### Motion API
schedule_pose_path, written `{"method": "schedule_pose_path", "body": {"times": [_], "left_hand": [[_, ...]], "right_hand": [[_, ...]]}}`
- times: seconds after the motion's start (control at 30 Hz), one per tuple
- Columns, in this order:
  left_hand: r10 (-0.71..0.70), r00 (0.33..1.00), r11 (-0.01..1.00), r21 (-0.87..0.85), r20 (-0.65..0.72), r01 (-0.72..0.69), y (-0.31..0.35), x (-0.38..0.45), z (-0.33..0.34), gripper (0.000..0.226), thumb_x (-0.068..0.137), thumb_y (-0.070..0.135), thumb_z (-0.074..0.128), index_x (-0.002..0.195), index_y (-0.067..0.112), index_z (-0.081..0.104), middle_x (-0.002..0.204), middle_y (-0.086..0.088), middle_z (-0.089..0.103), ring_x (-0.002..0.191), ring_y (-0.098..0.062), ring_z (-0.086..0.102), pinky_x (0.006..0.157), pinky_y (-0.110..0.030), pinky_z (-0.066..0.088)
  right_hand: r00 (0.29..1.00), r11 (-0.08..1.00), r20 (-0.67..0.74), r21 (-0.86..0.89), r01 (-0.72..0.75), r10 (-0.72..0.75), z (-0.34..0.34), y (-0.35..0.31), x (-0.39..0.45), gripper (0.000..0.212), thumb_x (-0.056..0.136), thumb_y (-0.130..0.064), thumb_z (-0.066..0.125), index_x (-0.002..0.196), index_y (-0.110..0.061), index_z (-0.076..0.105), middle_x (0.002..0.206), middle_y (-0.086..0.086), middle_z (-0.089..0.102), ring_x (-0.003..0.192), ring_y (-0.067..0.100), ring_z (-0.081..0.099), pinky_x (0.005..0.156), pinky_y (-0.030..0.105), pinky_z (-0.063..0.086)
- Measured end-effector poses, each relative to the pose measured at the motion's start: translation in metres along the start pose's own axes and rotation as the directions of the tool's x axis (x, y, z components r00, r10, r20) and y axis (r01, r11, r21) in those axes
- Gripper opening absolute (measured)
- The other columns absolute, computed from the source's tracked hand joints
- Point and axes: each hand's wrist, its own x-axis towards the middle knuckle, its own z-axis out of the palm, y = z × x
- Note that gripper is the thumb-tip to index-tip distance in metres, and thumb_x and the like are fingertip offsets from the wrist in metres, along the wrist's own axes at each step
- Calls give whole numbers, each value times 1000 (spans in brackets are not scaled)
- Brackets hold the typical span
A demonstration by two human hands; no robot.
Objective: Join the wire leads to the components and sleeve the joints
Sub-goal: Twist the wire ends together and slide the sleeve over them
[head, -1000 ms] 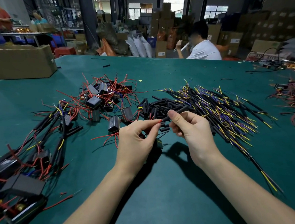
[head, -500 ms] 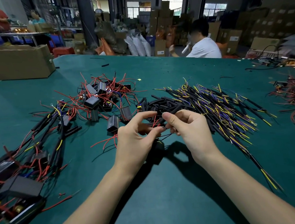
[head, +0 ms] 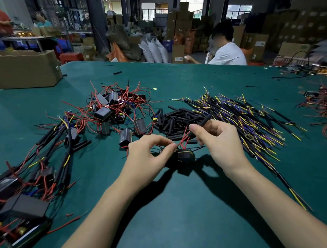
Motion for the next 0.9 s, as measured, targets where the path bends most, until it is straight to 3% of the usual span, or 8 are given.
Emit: {"method": "schedule_pose_path", "body": {"times": [0.2, 0.3, 0.43, 0.53, 0.7, 0.8, 0.9], "left_hand": [[20, 999, 1000, 2, 42, -20, -1, -1, 4, 9, 83, 15, 72, 79, 23, 70, 80, 9, 70, 83, -4, 62, 83, -18, 44], [23, 998, 1000, 16, 58, -24, -2, -1, 5, 7, 84, 13, 71, 81, 19, 72, 79, 10, 70, 80, -1, 61, 74, -4, 36], [-6, 999, 996, -84, 39, 9, 1, 0, 6, 12, 90, 12, 62, 95, 18, 70, 88, 9, 71, 86, -1, 63, 77, -9, 41], [20, 999, 987, -156, -43, -26, 8, -1, 5, 11, 90, 15, 63, 99, 19, 70, 92, 11, 70, 88, 5, 61, 76, -3, 36], [32, 994, 982, -183, -104, -51, 17, -2, 12, 10, 85, 15, 69, 95, 17, 71, 87, 8, 71, 83, 3, 61, 75, -8, 37], [-3, 999, 974, -225, -37, -6, 15, -2, 12, 11, 89, 17, 64, 98, 17, 71, 89, 10, 72, 83, 1, 63, 73, -11, 42], [-4, 995, 979, -202, 99, 24, 12, -4, 14, 9, 88, 19, 67, 97, 18, 70, 80, 4, 72, 70, -7, 62, 65, -23, 47]], "right_hand": [[994, 995, 105, -94, 37, -27, 2, 0, -3, 27, 80, -20, 76, 58, -16, 61, 52, -9, 56, 55, 6, 47, 58, 20, 39], [985, 981, 167, -183, 71, -40, 4, 0, -8, 25, 80, -18, 76, 59, -17, 62, 52, -11, 55, 53, 2, 44, 55, 15, 36], [979, 959, 199, -264, 104, -52, 3, -2, -10, 13, 79, -18, 76, 69, -13, 70, 63, 0, 66, 59, 2, 53, 62, 18, 43], [969, 949, 236, -282, 143, -76, 2, -5, -12, 15, 79, -18, 77, 69, -11, 69, 62, 1, 64, 58, 2, 49, 61, 18, 41], [953, 933, 279, -297, 202, -118, 3, -6, -14, 17, 79, -13, 76, 65, -10, 66, 56, -7, 57, 55, -1, 47, 58, 14, 40], [966, 962, 248, -233, 138, -78, 1, -4, -12, 18, 81, -11, 73, 66, -17, 67, 59, -7, 61, 59, -1, 50, 62, 15, 43], [980, 998, 199, -57, 10, 2, 4, -3, -10, 12, 84, -6, 69, 72, -4, 67, 65, 12, 67, 64, 10, 58, 65, 24, 49]]}}
